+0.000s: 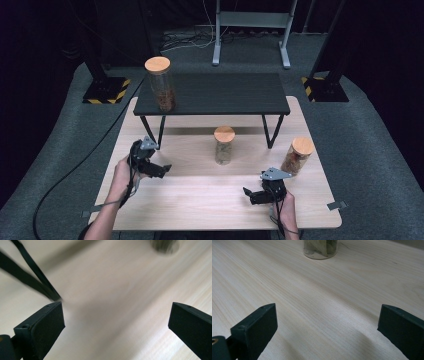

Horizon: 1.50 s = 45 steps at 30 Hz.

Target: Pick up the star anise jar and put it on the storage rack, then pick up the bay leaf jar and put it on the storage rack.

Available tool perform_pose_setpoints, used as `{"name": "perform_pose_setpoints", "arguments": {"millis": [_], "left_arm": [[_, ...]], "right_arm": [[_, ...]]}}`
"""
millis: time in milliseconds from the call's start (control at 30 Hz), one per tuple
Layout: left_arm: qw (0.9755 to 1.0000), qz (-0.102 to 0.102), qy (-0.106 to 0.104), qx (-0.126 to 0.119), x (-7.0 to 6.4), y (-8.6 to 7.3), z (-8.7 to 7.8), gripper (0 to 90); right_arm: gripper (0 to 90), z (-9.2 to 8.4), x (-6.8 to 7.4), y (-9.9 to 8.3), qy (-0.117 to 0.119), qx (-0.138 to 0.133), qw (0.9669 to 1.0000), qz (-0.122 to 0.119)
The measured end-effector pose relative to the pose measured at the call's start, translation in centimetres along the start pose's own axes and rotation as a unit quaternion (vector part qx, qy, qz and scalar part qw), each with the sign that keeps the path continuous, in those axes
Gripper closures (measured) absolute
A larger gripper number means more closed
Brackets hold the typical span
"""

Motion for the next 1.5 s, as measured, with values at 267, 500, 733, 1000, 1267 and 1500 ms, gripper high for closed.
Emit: {"name": "perform_pose_setpoints", "arguments": {"millis": [267,500,733,1000,1267,1500], "left_arm": [[0.9971,-0.070,0.027,-0.017,-0.1,-5.5,2.9,0.0],[0.9937,-0.079,0.065,-0.046,-0.7,-6.8,2.5,0.0],[0.9925,-0.085,0.075,-0.046,-0.7,-7.0,2.5,0.0],[0.9916,-0.094,0.073,-0.049,-0.5,-7.1,2.3,0.0],[0.9884,-0.122,0.065,-0.063,0.1,-7.2,2.1,0.0],[0.9888,-0.111,0.085,-0.052,-0.3,-7.1,2.3,0.0]], "right_arm": [[1.4,-0.1,0.0,0.0,0.003,-0.003,1.0000,0.001],[1.4,0.0,0.0,0.0,0.001,-0.002,1.0000,0.000],[1.4,0.0,0.0,0.0,-0.002,-0.001,1.0000,-0.001],[1.4,0.0,0.0,0.0,-0.003,-0.001,1.0000,-0.001],[1.4,0.1,0.1,0.0,-0.006,0.001,1.0000,-0.004],[1.3,0.0,0.1,0.0,-0.006,-0.001,1.0000,-0.003]]}}
Point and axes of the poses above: each handheld gripper's, and its own axes: z roughly forward along the jaws, y roughly out of its top, x roughly to its left, the point moved 2 cm from there along z, roughly forward along the jaws, and after that the axes turned 6 degrees about -z, right-handed, at the moved point
